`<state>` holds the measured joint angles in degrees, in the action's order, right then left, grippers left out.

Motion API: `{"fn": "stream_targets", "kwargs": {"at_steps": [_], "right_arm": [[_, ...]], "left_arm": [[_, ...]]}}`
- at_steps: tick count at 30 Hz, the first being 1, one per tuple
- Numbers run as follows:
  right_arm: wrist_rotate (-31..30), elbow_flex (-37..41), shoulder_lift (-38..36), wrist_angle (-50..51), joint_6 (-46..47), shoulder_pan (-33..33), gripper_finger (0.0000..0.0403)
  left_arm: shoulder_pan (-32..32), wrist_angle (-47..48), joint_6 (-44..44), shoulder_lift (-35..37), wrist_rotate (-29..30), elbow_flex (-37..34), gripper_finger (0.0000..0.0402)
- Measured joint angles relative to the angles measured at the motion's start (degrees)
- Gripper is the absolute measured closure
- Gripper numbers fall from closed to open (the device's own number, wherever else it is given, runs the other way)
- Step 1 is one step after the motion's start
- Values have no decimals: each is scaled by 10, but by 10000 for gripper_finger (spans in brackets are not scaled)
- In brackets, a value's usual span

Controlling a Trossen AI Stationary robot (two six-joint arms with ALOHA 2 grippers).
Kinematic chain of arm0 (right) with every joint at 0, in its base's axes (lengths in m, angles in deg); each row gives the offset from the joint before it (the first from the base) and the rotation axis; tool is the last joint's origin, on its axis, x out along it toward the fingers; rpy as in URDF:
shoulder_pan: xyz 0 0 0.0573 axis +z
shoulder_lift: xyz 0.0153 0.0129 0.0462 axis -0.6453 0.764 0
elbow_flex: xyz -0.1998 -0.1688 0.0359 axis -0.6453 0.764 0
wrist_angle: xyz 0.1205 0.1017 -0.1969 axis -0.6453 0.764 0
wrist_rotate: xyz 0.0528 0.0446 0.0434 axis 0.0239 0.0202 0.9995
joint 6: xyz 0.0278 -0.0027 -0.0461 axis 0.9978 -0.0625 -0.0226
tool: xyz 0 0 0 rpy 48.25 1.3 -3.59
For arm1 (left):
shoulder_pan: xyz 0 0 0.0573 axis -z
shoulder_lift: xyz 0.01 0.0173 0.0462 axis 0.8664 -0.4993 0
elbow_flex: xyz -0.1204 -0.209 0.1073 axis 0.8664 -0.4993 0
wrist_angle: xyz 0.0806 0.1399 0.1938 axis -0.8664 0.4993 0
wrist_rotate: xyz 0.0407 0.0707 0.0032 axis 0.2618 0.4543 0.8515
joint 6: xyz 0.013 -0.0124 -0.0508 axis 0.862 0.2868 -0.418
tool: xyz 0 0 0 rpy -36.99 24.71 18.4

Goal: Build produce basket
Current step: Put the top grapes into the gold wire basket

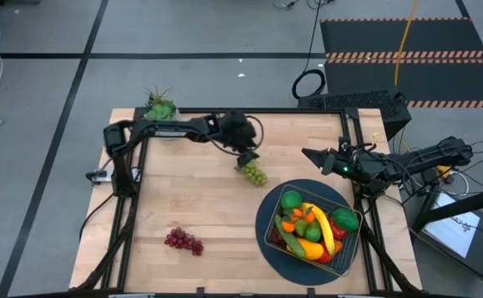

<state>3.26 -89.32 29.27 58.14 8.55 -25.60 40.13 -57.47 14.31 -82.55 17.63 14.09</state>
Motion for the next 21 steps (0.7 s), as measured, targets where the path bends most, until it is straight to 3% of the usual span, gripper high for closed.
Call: {"fn": "stream_targets", "kwargs": {"at_steps": [9, 21], "right_arm": [[4, 0, -22, 3, -11, 1, 403], [19, 0, -50, 20, -47, 1, 403]], "left_arm": [[3, 137, 111, -120, 20, 121, 159], [0, 164, 156, -154, 17, 130, 242]]}}
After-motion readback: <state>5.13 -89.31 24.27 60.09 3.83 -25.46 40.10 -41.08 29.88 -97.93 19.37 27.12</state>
